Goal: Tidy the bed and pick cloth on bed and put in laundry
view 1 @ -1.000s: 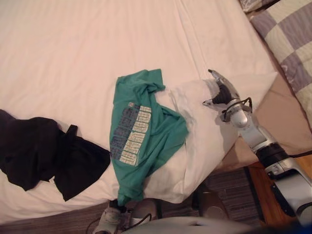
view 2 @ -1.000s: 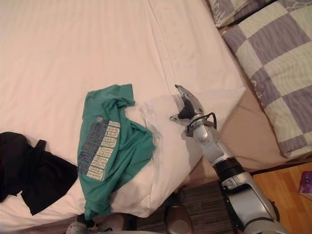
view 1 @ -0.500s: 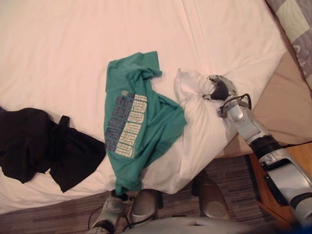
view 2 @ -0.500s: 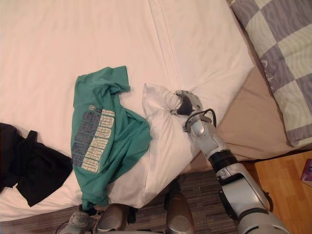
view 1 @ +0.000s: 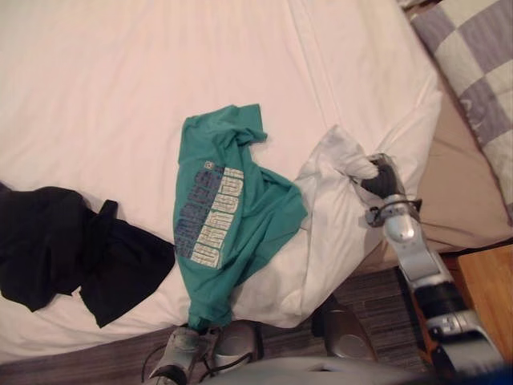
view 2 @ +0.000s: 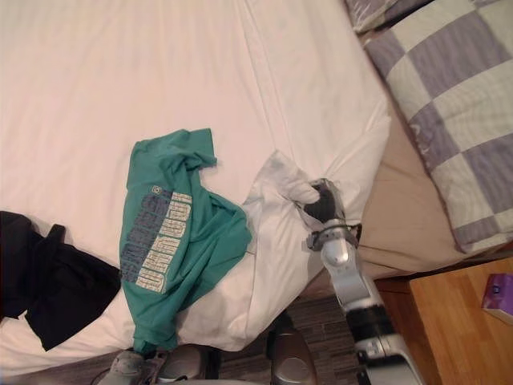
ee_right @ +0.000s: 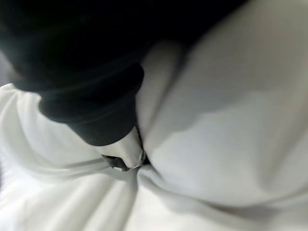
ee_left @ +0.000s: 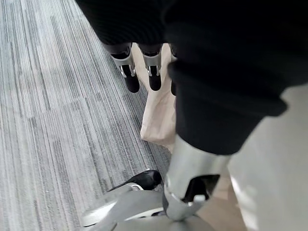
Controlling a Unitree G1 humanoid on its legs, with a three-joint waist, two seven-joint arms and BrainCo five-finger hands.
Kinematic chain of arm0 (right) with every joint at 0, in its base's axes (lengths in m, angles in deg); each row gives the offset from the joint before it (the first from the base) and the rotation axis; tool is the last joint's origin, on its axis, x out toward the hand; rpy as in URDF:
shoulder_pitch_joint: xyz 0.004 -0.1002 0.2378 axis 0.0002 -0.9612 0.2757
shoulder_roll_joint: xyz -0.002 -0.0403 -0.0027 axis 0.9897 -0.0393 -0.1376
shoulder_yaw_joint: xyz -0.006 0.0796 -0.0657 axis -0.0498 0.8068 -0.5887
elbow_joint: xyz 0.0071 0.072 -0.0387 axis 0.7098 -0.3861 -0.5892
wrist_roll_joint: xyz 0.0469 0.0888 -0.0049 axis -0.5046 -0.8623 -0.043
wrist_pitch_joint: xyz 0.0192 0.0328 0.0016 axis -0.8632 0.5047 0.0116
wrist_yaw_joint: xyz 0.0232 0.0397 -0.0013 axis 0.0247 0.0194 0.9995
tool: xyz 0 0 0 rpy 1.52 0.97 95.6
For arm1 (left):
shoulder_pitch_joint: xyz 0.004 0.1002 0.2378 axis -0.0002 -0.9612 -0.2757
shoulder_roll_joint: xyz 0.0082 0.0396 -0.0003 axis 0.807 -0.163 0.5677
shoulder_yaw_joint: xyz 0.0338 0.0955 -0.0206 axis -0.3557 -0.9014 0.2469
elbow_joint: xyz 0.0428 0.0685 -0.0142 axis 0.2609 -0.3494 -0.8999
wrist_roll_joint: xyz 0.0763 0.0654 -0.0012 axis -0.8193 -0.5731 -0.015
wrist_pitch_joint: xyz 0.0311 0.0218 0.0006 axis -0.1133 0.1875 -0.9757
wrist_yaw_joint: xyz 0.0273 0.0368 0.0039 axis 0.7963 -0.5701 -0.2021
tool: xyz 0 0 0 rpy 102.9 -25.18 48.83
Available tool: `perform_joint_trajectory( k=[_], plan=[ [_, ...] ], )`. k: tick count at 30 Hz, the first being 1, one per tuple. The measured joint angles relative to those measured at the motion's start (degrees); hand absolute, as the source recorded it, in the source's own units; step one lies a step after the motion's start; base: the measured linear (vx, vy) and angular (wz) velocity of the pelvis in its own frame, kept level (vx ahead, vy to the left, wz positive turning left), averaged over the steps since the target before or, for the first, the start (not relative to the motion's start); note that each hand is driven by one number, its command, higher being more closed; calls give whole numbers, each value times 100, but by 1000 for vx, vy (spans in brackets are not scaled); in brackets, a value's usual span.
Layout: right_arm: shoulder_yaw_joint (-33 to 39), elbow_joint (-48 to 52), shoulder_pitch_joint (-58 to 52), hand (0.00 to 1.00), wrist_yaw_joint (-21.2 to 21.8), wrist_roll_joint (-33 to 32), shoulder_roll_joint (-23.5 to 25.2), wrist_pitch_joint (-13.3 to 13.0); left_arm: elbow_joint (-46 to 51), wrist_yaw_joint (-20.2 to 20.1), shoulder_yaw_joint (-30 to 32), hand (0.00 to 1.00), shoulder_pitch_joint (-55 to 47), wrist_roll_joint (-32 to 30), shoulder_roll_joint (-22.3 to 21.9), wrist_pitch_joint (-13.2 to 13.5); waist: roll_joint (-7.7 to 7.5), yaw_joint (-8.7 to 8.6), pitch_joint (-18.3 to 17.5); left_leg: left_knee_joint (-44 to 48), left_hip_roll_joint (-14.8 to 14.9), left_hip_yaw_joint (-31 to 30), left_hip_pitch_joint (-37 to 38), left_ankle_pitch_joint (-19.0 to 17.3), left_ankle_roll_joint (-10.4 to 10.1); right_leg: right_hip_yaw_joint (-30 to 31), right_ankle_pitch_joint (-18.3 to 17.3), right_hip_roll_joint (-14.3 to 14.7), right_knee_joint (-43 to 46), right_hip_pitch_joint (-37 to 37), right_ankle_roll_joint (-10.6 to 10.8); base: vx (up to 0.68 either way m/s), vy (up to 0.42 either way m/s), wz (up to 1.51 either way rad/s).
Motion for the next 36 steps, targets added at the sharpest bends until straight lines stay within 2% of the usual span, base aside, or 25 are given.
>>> perform_joint_trajectory(
  k=[1, 3, 7, 8, 12, 17, 20, 24, 25, 28, 31, 36],
  plan=[
    [215, 197, -312, 100, -23, -123, 183, -1, -11, -13, 50, 0, -101, -2, 3, -21, -57, -50, -95, -9, 0, 78, 120, -23, -7, 54, -6, 7, -30, 77, 6, -42, 1, -19],
    [419, 435, -636, 100, -41, -231, 344, -4, -36, -24, 163, 0, -204, -7, -6, -24, -65, -116, -195, -9, -1, 141, 179, -57, -7, 122, -11, 16, -32, 140, 7, -54, 2, -22],
    [1039, 886, -1364, 100, -38, -804, 682, -84, -64, -105, 462, 0, -424, -6, -162, -131, 30, -163, -439, -23, 47, 442, 352, -170, -55, 354, -31, 74, -32, 161, 19, -21, -13, -37],
    [1177, 886, -1489, 0, -26, -968, 733, -127, -64, -143, 575, 0, -488, -7, -222, -139, 106, -204, -510, -22, 72, 497, 390, -185, -52, 366, -31, 97, -31, 175, 18, 22, -16, -22],
    [1447, 704, -1568, 0, -25, -1344, 902, -165, -52, -183, 856, 0, -589, -1, -395, -141, 278, -195, -605, -35, 180, 694, 564, -192, -66, 502, -26, 196, -20, 238, 2, 71, -20, -16],
    [1881, -57, -1370, 0, -27, -1698, 1018, -158, 10, -241, 1172, 0, -693, 8, -504, -215, 339, -141, -643, -25, 305, 1010, 782, -240, -145, 617, -59, 342, 3, 357, -31, 61, -2, -20],
    [2257, -449, -1069, 0, -28, -1931, 985, -47, 46, -277, 1337, 0, -717, 11, -568, -261, 367, -140, -661, -17, 307, 1185, 836, -251, -163, 660, -73, 344, 4, 380, -37, 19, 25, -7],
    [2709, -705, -1009, 0, -40, -1961, 652, 203, 101, -285, 1335, 0, -753, 12, -577, -259, 367, -154, -663, -7, 296, 1246, 835, -251, -163, 665, -82, 322, 5, 384, -33, 0, 0, 0],
    [3122, -707, -1015, 0, -176, -1964, 518, 298, 188, -294, 1330, 0, -820, 12, -579, -258, 369, -201, -664, -7, 292, 1254, 831, -252, -162, 663, -102, 313, 5, 383, -31, 0, 0, 0],
    [4323, -757, -1111, 0, -583, -1812, -533, 373, 182, -401, 1275, 0, -975, 12, -566, -248, 418, -378, -700, -14, 303, 1379, 832, -299, -161, 684, -190, 332, 4, 371, -31, -15, -1, -12],
    [4908, -784, -1223, 0, -818, -1573, -1155, 372, 170, -396, 1221, 0, -1125, 10, -557, -248, 435, -526, -805, -17, 328, 1413, 832, -304, -168, 740, -190, 362, 3, 354, -32, -6, -24, -8],
    [5285, -967, -1314, 0, -978, -1449, -1233, 420, 170, -392, 978, 0, -1254, 5, -490, -246, 392, -549, -859, -9, 373, 1557, 899, -321, -197, 830, -148, 429, 2, 365, -82, -25, -39, -14]
  ],
)
